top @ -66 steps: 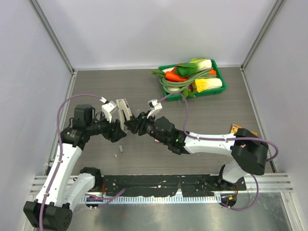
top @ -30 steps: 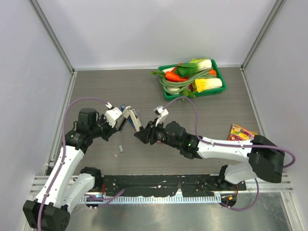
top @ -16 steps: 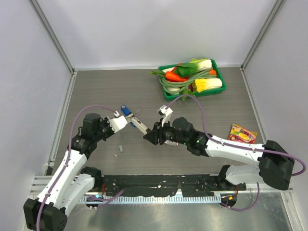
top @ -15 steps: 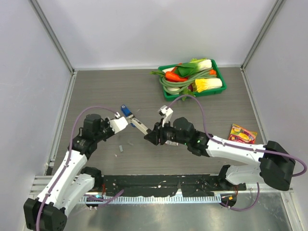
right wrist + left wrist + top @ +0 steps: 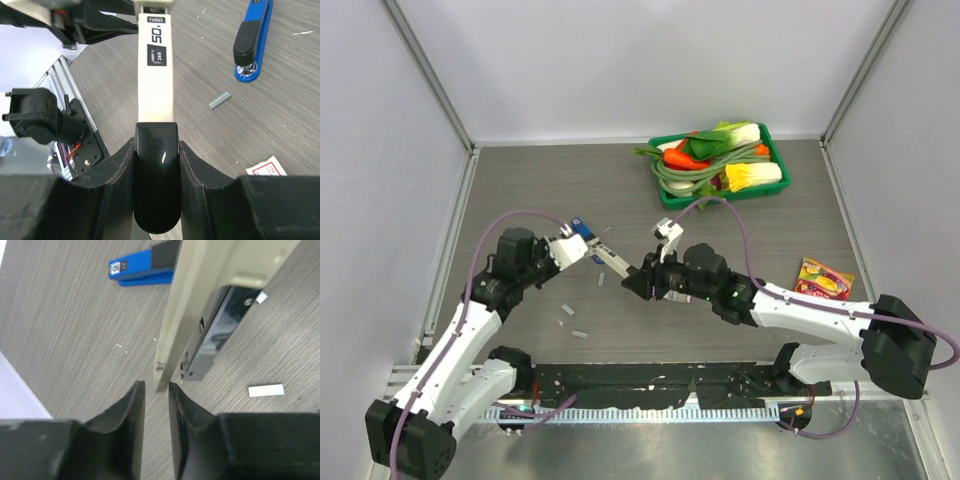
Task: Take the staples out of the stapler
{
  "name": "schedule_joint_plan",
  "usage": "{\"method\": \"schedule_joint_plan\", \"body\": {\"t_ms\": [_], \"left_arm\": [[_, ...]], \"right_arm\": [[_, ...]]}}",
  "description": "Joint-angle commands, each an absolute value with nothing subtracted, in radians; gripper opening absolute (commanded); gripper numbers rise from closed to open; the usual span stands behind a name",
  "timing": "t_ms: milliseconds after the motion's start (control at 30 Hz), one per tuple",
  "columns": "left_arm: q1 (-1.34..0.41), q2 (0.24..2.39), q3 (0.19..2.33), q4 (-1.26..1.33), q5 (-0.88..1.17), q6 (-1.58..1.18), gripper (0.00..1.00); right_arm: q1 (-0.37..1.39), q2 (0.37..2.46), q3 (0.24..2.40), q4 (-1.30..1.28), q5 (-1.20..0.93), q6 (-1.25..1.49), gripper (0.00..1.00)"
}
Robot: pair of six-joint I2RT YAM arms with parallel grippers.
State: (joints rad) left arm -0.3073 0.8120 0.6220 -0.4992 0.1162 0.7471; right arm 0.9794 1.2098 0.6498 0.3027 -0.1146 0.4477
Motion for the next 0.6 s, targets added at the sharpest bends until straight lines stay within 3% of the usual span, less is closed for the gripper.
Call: {"method": "schedule_joint_plan", "body": {"t_ms": [0, 133, 267, 567], "left_arm": [[-0.29, 0.866, 0.816, -0.636, 0.136, 0.517, 0.34], [-0.29, 0.894, 0.917, -0.73, 0.266, 0.407, 0.44], [-0.29, 0.896, 0.975, -0.791, 0.292, 0.336, 0.63], [-0.226, 0.894, 1.117, -0.885, 0.227, 0.175, 0.71]], "right_arm": [[0.976, 1.252, 0.758, 0.361, -0.052, 0.433, 0.01], [0.976, 1.305, 0.888, 0.347, -0.014, 0.405, 0.01], [0.976, 1.379, 0.998, 0.339, -0.005, 0.387, 0.01], [0.999, 1.583, 1.201, 0.351, -0.051, 0.35, 0.01]]}}
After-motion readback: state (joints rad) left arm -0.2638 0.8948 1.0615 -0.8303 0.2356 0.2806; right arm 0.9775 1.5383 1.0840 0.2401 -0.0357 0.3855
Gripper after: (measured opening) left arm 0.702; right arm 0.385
